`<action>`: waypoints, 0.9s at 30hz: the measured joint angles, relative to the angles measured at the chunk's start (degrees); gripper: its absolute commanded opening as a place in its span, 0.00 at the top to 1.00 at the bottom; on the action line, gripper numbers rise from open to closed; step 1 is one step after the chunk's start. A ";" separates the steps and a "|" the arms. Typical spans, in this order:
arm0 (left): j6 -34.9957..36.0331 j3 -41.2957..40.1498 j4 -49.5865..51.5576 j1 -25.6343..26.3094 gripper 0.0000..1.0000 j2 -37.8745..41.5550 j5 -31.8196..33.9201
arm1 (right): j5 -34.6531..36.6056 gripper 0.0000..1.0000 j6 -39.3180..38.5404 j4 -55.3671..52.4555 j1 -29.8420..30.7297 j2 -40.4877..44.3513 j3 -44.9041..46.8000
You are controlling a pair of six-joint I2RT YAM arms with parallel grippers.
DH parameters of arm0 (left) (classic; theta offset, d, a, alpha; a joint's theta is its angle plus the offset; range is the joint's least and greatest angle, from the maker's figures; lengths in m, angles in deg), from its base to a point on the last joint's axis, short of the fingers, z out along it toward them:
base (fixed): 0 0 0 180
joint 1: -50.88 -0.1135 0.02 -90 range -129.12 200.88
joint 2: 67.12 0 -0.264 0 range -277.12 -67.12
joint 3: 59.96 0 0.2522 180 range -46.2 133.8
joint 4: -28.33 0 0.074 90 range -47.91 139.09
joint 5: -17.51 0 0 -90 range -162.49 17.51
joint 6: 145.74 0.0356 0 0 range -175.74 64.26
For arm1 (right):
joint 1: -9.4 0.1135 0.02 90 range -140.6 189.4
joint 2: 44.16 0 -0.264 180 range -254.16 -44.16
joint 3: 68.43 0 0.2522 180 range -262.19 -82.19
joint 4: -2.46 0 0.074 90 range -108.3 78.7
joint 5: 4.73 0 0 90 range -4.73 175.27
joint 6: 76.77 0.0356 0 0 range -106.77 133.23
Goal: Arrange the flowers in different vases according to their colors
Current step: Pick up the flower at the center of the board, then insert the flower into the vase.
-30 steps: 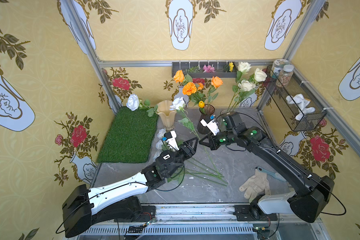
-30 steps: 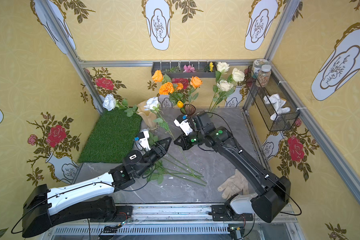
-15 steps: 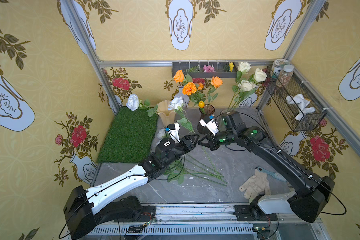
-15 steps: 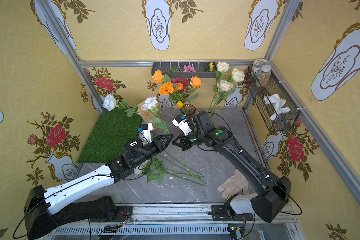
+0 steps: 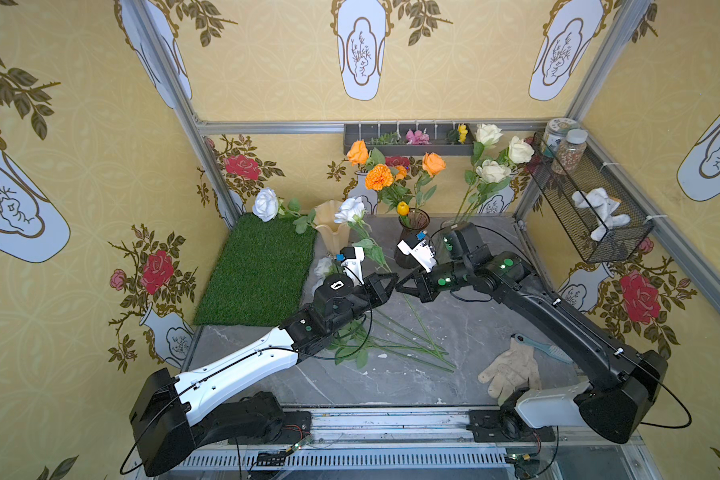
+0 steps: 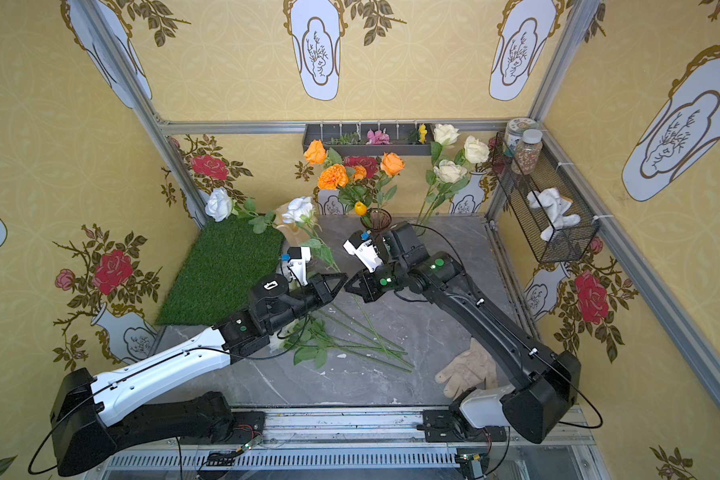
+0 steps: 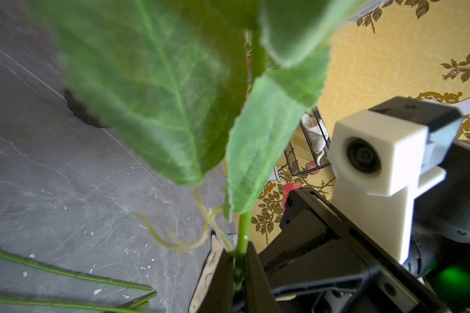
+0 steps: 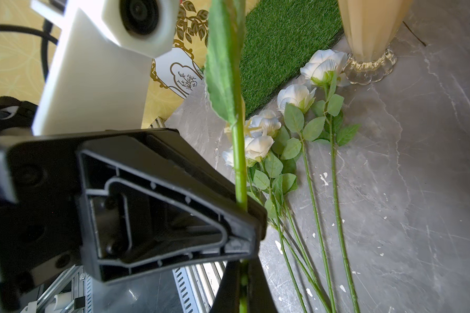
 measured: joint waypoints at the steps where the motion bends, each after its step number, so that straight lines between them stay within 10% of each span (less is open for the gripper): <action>1: 0.20 0.00 0.13 0.00 1.00 -0.09 -0.02 | 0.20 0.76 0.00 -0.04 0.00 0.04 0.11; 5: 0.50 -0.11 1.88 -0.02 1.00 0.55 0.68 | 2.01 0.27 -0.20 -0.42 0.00 0.72 0.90; 6: 0.83 -0.11 2.58 -0.09 1.00 1.14 1.22 | 2.93 0.01 -0.17 -0.66 0.00 1.16 1.16; 17: 9.07 6.88 18.01 -5.46 1.00 9.49 8.50 | 23.85 0.03 10.91 2.32 -2.84 10.16 10.14; 27: 25.27 18.29 22.49 -7.85 1.00 9.97 23.30 | 34.82 0.03 29.88 19.26 -5.40 27.21 35.93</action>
